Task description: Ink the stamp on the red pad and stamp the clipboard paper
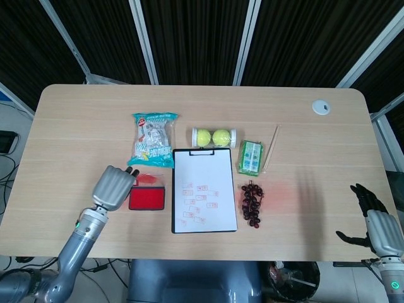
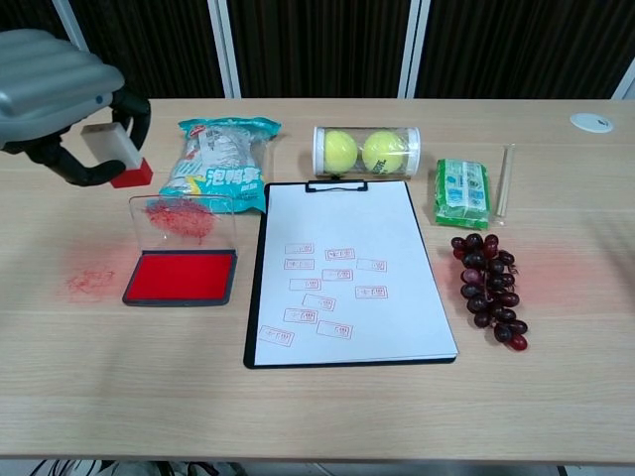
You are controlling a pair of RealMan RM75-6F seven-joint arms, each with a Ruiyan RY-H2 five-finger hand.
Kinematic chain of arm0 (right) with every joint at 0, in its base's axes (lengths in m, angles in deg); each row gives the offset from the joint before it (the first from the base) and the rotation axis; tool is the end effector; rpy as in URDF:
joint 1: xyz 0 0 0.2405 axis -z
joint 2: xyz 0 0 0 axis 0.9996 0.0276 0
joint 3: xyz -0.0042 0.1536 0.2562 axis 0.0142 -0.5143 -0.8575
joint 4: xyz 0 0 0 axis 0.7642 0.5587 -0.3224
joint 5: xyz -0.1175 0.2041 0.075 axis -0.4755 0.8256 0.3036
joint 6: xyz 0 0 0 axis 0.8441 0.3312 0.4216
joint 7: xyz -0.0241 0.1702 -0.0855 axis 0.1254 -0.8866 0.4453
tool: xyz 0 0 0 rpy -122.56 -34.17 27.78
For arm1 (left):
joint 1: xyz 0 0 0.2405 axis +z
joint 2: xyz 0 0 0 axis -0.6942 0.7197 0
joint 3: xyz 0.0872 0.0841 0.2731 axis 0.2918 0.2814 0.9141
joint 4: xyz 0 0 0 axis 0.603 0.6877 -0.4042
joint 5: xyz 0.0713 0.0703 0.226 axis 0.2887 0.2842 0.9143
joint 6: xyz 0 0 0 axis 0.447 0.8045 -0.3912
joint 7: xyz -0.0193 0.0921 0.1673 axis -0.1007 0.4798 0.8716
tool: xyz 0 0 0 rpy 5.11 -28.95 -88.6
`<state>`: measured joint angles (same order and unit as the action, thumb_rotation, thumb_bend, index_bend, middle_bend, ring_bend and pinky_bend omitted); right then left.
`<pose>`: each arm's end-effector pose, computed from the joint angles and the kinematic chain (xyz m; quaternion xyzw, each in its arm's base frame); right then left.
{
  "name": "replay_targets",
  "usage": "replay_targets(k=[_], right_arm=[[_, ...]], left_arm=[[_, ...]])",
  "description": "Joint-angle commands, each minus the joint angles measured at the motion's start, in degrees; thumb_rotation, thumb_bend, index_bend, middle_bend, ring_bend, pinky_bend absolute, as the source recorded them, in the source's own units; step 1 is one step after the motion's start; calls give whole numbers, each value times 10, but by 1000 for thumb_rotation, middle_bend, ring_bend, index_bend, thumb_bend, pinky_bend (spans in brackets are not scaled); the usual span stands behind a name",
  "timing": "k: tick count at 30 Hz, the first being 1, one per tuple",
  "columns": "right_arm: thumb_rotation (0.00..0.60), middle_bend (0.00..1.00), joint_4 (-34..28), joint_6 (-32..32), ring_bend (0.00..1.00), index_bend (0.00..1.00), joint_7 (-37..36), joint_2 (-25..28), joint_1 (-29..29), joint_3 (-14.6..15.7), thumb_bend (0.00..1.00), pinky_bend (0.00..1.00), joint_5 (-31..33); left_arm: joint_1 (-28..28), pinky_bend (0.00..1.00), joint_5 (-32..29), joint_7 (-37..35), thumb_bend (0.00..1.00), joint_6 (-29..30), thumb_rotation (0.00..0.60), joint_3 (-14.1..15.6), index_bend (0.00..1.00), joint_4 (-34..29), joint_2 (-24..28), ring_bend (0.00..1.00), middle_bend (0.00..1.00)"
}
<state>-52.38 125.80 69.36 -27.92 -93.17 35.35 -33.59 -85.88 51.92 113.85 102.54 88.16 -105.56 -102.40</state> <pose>-0.3741 -0.2329 0.1490 0.5400 -0.5052 0.3874 0.5505 -0.1630 0.3526 -0.0018 -0.7829 -0.1798 -0.2804 0.5255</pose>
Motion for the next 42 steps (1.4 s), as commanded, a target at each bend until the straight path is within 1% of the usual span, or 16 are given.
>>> replay_targets(k=[1,5,9,13,18,28,42], right_arm=[[600,0,1,1,0,0,3,-1,0,0,171,135,1],[600,0,1,1,0,0,7,-2,0,0,172,135,1],[600,0,0,3,0,0,10,-3,1,0,171,135,1],[600,0,0,4,0,0,12,-3,1,0,171,135,0],[600,0,0,3,0,0,12,-3,1,0,171,135,2],[600,0,2,2,0,0,9,-3,0,-1,172,135,1],[600,0,2,3,0,0,10,-3,1,-1,172,135,1]], left_arm=[[24,1000,19,-62,440,-32,600,23,680,58,23,935,732],[36,1000,26,-107,440,-54,600,28,667,108,19,935,724],[44,1000,35,-139,440,-79,600,30,659,156,1,935,715],[49,1000,41,-156,440,-103,600,32,655,198,-21,935,712],[53,1000,48,-160,440,-124,600,33,643,234,-44,935,702],[61,1000,53,-150,433,-144,600,27,615,262,-75,935,685],[66,1000,46,-123,413,-168,600,19,599,272,-91,935,669]])
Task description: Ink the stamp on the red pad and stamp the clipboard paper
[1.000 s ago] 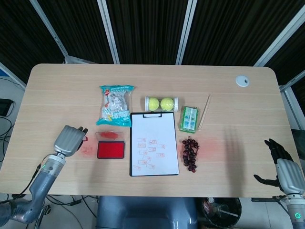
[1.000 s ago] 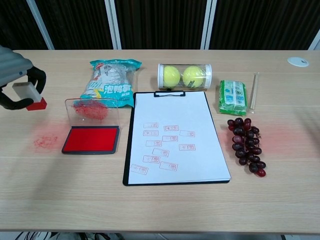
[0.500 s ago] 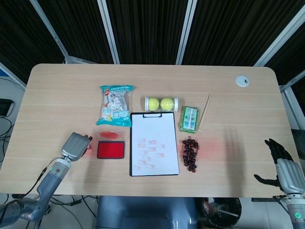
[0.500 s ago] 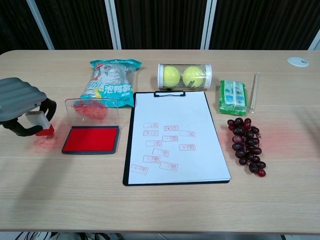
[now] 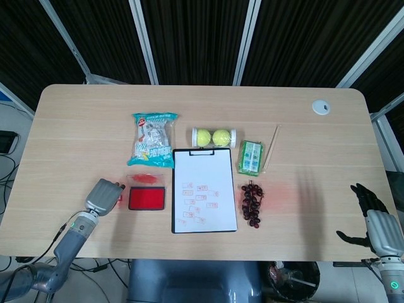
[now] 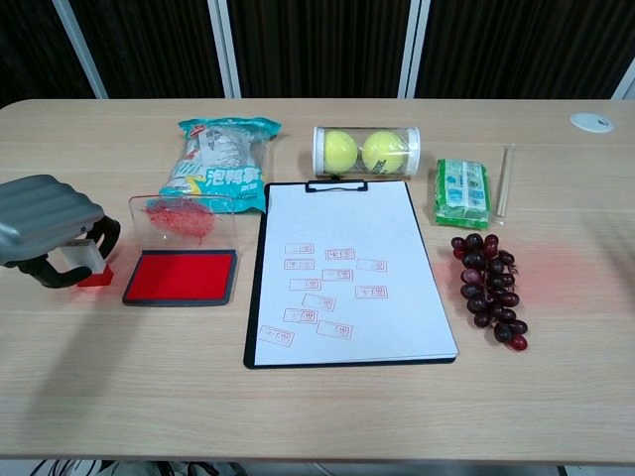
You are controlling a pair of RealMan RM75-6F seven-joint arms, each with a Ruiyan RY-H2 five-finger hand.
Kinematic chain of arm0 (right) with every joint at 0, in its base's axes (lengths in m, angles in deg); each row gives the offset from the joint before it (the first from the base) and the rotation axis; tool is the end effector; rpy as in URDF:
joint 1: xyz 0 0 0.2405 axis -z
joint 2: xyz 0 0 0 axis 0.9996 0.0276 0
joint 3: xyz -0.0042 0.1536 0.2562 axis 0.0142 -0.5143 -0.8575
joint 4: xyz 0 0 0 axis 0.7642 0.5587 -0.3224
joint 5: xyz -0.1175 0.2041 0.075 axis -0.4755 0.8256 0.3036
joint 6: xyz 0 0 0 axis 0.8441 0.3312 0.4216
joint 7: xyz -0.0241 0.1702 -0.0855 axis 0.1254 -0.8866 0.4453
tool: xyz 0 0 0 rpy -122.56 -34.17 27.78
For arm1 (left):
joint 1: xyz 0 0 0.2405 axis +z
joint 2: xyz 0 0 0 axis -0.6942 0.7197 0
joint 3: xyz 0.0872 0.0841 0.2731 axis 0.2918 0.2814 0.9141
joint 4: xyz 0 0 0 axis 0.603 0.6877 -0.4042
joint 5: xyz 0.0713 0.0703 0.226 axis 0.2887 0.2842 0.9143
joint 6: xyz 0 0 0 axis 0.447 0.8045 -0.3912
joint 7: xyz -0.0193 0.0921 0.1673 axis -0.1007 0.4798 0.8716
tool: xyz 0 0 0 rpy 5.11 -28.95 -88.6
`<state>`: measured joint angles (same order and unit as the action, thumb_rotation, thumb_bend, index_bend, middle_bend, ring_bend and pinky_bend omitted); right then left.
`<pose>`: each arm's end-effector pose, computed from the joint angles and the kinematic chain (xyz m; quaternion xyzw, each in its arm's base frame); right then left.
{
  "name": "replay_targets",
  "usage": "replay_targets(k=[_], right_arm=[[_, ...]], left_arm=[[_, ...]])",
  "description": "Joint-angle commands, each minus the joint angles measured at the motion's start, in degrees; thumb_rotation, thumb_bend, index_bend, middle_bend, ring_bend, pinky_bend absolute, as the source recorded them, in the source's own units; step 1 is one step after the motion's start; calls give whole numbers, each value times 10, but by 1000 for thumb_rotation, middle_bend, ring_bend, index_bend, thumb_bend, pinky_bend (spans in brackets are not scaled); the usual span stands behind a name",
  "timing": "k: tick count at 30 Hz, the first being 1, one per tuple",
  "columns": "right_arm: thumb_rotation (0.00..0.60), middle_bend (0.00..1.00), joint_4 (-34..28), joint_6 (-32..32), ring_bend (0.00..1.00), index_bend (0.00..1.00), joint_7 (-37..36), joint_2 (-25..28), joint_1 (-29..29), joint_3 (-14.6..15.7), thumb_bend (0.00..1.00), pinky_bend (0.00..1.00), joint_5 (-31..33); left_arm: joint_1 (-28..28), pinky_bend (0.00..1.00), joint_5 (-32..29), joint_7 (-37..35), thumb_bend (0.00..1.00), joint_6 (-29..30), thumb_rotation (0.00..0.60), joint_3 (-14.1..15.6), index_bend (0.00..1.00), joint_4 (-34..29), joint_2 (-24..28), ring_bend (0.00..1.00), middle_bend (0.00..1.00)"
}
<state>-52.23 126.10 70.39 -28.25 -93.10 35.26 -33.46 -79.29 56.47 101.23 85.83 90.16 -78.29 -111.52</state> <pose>-0.3744 -0.2330 0.1484 0.5418 -0.5001 0.3848 0.5553 -0.2866 0.3607 -0.0746 -0.8275 -0.2134 -0.1771 0.4882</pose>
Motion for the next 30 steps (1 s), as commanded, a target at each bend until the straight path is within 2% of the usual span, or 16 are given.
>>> replay_targets(k=[1,10,30], right_arm=[[600,0,0,0,0,0,0,0,0,0,172,135,0],[600,0,0,2,0,0,0,0,0,0,171,135,-2],[600,0,0,3,0,0,0,-1,1,0,171,135,-2]], left_arm=[[1,1000,1,6,412,-1,600,-2,595,-1,0,935,667],[5,1000,-13,27,375,-9,600,-9,530,-9,5,935,621],[6,1000,-35,60,369,-20,600,-19,479,-26,14,935,558]])
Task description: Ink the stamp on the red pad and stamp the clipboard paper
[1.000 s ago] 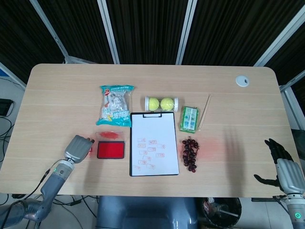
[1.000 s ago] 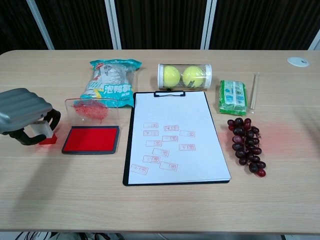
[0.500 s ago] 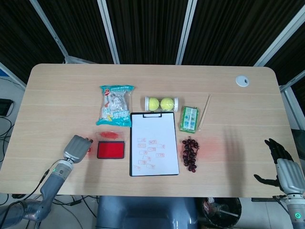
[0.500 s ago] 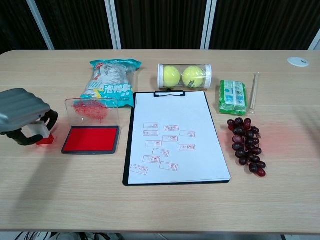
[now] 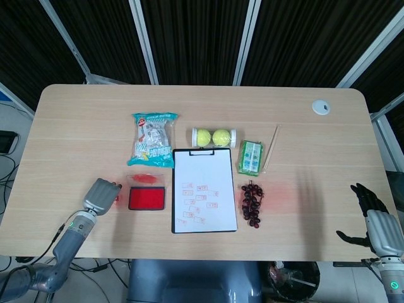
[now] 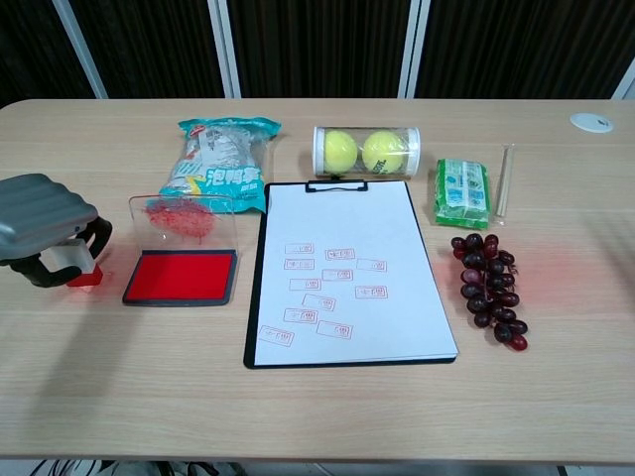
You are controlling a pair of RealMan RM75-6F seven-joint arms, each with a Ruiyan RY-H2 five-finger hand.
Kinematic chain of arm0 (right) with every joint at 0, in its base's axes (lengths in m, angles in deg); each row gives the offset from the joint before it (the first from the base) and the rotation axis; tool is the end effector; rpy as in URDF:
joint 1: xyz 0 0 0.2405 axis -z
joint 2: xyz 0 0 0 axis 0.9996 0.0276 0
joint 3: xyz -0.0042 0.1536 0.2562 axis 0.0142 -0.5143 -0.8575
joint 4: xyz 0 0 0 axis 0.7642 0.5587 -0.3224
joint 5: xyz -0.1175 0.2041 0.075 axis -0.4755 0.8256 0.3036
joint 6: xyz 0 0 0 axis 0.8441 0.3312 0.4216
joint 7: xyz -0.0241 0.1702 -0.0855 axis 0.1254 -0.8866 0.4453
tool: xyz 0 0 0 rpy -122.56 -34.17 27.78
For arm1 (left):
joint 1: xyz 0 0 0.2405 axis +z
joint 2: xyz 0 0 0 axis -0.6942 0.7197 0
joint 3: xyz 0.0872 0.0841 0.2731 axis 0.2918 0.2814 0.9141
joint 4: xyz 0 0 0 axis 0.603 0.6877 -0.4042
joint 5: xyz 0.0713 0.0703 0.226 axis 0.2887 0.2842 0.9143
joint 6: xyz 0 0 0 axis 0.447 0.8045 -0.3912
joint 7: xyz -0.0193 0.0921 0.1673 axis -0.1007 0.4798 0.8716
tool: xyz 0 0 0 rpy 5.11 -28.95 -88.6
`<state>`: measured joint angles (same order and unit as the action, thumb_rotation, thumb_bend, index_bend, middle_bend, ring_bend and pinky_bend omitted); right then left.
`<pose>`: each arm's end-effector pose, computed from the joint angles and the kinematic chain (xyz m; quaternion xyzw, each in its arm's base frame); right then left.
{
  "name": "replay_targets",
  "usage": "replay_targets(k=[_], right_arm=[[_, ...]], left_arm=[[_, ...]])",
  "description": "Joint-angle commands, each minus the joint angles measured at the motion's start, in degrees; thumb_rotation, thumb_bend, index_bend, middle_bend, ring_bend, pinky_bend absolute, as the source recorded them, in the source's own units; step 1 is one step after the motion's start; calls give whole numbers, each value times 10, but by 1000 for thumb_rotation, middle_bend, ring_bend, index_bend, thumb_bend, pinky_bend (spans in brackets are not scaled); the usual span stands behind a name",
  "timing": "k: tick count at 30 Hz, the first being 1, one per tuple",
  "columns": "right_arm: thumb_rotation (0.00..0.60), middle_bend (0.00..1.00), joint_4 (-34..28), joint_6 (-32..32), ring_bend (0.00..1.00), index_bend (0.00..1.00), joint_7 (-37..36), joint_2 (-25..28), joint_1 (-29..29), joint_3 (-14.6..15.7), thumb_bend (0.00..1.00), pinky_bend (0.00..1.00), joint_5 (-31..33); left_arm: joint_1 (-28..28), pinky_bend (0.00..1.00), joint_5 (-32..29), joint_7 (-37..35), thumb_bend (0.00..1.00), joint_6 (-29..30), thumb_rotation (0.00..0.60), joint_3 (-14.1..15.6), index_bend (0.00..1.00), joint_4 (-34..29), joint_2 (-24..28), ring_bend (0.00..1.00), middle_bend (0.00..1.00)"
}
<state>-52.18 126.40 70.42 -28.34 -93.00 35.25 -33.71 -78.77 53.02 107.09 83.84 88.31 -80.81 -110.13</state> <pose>-0.3737 -0.2326 0.1486 0.5421 -0.4981 0.3866 0.5555 -0.2898 0.3618 -0.0694 -0.8286 -0.2113 -0.1462 0.4973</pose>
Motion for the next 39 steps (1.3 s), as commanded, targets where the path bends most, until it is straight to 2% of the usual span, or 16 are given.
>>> replay_targets(k=[1,16,31,37,39], right_arm=[[600,0,0,0,0,0,0,0,0,0,171,135,0],[600,0,0,0,0,0,0,0,0,0,171,135,0],[600,0,0,2,0,0,-3,0,1,0,171,135,-3],[600,0,-1,2,0,0,-2,0,1,0,172,135,-3],[600,0,-1,2,0,0,-2,0,1,0,171,135,-3]], left_arm=[[0,1000,-1,2,363,-1,600,0,476,-1,0,935,555],[1,1000,-13,18,352,-3,600,-3,426,-5,2,935,512],[0,1000,-23,27,351,-5,600,-6,343,-13,7,934,421],[-2,1000,-29,31,318,-7,600,-7,289,-17,10,934,391],[-2,1000,-30,32,279,-7,600,-7,284,-19,12,934,387]])
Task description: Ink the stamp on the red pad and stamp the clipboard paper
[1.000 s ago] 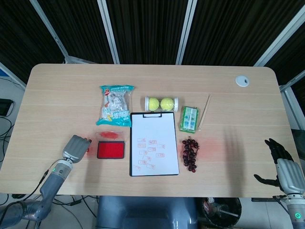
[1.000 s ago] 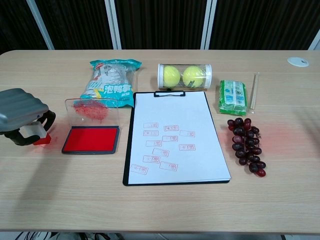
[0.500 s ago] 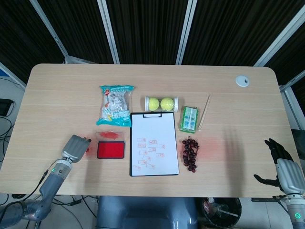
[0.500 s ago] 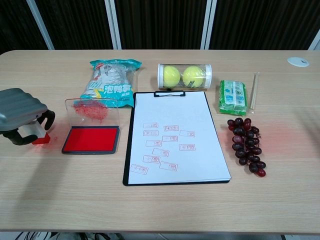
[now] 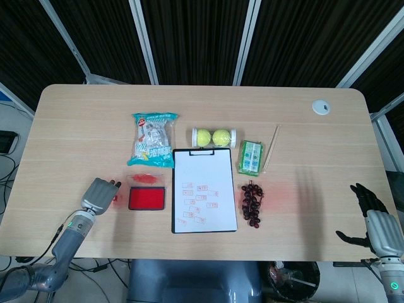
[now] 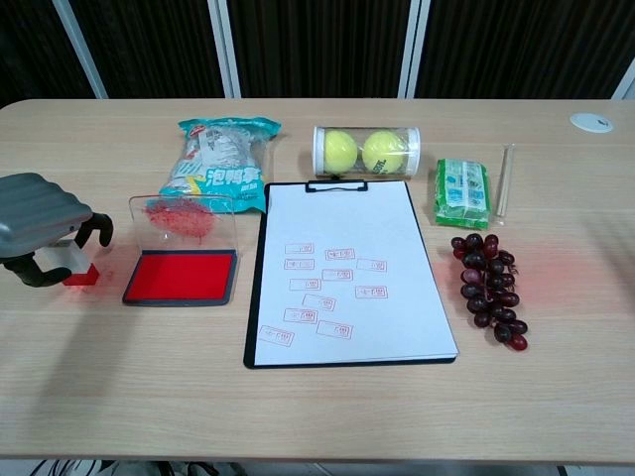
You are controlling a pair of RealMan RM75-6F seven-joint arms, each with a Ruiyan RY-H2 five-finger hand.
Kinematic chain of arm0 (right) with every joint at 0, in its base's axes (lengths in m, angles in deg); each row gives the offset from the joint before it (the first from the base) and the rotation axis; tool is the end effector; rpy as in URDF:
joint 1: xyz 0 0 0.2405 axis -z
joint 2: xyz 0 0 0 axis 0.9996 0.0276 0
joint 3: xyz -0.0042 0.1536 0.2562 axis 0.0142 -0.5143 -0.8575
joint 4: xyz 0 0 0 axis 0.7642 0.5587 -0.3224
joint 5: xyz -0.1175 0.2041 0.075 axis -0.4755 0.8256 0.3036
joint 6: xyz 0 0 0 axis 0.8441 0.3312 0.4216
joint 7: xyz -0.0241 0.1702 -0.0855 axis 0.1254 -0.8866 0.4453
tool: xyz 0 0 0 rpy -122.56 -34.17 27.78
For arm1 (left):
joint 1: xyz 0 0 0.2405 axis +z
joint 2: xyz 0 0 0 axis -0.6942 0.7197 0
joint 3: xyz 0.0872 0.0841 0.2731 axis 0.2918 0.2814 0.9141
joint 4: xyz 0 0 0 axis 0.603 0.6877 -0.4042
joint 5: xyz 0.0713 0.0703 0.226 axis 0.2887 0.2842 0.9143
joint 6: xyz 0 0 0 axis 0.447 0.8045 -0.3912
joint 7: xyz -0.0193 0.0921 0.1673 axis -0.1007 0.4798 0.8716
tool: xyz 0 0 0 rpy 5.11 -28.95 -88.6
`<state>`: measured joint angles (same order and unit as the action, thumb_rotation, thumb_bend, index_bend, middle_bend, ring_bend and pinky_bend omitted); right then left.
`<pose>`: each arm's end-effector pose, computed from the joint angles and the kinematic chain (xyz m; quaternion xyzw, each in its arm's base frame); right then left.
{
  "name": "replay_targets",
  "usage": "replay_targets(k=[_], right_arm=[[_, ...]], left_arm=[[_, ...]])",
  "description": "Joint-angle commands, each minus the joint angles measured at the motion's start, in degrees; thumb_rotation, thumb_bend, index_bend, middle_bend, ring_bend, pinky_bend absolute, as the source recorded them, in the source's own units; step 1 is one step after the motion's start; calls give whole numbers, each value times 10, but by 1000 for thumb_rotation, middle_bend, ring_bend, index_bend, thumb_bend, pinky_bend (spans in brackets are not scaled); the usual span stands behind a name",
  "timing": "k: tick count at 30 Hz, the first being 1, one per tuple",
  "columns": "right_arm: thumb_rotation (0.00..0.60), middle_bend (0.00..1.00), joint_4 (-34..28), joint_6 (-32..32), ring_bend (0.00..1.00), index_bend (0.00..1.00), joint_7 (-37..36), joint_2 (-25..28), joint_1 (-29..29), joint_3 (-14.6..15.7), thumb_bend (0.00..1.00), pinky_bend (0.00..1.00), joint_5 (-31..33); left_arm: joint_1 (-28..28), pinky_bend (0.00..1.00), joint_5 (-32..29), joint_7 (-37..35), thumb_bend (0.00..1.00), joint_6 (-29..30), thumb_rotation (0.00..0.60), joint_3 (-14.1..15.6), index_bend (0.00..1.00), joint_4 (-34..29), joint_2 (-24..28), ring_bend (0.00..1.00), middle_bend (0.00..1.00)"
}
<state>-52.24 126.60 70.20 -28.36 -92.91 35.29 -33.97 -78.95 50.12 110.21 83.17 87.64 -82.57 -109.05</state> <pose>-0.3729 -0.2319 0.1485 0.5417 -0.4981 0.3890 0.5541 -0.2915 0.3635 -0.0642 -0.8275 -0.2139 -0.1286 0.5030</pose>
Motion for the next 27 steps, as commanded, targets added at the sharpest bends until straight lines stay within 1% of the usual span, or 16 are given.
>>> replay_targets(k=[1,2,7,8,11,13,15,16,17,18,20,21,22,24,27], right_arm=[[600,0,0,0,0,0,0,0,0,0,171,135,0],[600,0,0,0,0,0,0,0,0,0,171,135,0],[600,0,0,0,0,0,0,0,0,0,171,135,0],[600,0,0,0,0,0,0,0,0,0,171,135,0],[600,0,0,0,0,0,0,0,0,0,171,135,0],[600,0,1,1,0,0,0,0,0,0,171,135,-1],[600,0,1,2,0,0,1,0,0,0,171,135,-2],[600,0,2,2,0,0,1,0,0,0,171,135,-2],[600,0,2,2,0,0,2,0,0,0,171,135,-2],[600,0,3,3,0,0,3,-1,1,0,171,135,-3],[600,0,4,4,0,0,5,-1,0,0,172,135,-4],[600,0,5,5,0,0,7,-2,1,0,171,135,-5],[600,0,7,6,0,0,10,-2,1,1,171,135,-6],[600,0,9,9,0,0,16,-4,1,0,171,135,-8],[600,0,11,13,0,0,24,-7,2,1,171,135,-10]], left_arm=[[0,1000,-1,1,238,0,600,0,279,-2,1,934,384],[0,1000,-2,1,202,0,600,0,274,-3,2,934,382],[2,1000,-1,-2,94,3,600,1,255,-7,6,935,374],[3,1000,1,-3,78,5,600,2,249,-9,8,934,371],[7,1000,14,-12,72,20,600,1,231,-18,17,925,354],[15,982,29,-26,71,40,600,-2,212,-30,27,893,322],[26,916,46,-48,70,67,600,-4,179,-47,38,810,269],[32,837,55,-57,69,78,600,-4,151,-54,44,721,230],[42,724,71,-74,69,98,600,-2,115,-65,53,600,185],[53,632,88,-93,68,119,600,0,87,-76,61,504,152],[73,341,119,-128,64,154,600,7,16,-90,76,214,48],[86,256,138,-148,62,174,600,14,4,-97,85,135,24],[97,137,156,-166,58,191,600,21,0,-101,93,45,2],[114,39,182,-196,52,215,600,32,0,-106,107,0,0],[139,1,219,-243,48,247,600,47,0,-106,126,0,0]])
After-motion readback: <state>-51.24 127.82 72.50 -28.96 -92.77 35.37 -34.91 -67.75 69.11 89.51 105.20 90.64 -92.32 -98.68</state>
